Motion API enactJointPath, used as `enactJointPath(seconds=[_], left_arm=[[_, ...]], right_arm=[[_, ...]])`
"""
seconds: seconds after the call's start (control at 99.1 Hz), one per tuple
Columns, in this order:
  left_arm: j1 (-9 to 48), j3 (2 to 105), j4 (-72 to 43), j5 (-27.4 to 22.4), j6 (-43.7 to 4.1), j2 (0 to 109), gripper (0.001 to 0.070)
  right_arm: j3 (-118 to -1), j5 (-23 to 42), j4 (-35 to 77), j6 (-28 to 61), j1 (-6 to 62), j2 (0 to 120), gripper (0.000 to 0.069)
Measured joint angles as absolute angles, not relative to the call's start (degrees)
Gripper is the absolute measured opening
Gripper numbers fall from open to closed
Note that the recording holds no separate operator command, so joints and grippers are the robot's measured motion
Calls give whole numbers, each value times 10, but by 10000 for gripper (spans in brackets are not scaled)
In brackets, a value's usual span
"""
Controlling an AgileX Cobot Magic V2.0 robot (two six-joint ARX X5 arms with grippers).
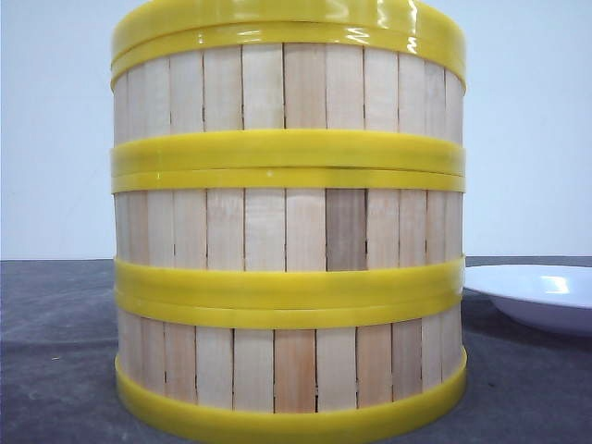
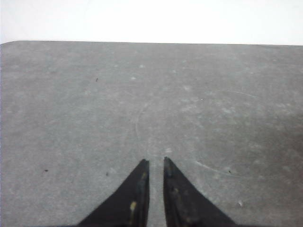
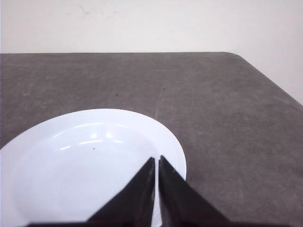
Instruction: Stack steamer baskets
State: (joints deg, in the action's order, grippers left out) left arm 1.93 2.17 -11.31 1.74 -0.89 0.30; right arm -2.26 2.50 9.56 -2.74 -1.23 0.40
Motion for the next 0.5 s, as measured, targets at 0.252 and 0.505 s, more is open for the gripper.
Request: enactJointPath(seconds=[0.252, 0.505], left_arm=[[19, 22, -113, 17, -9, 3, 27], [19, 22, -113, 17, -9, 3, 27]], right_arm=[[-9, 23, 96, -27, -12, 3, 6], [-9, 23, 96, -27, -12, 3, 6]])
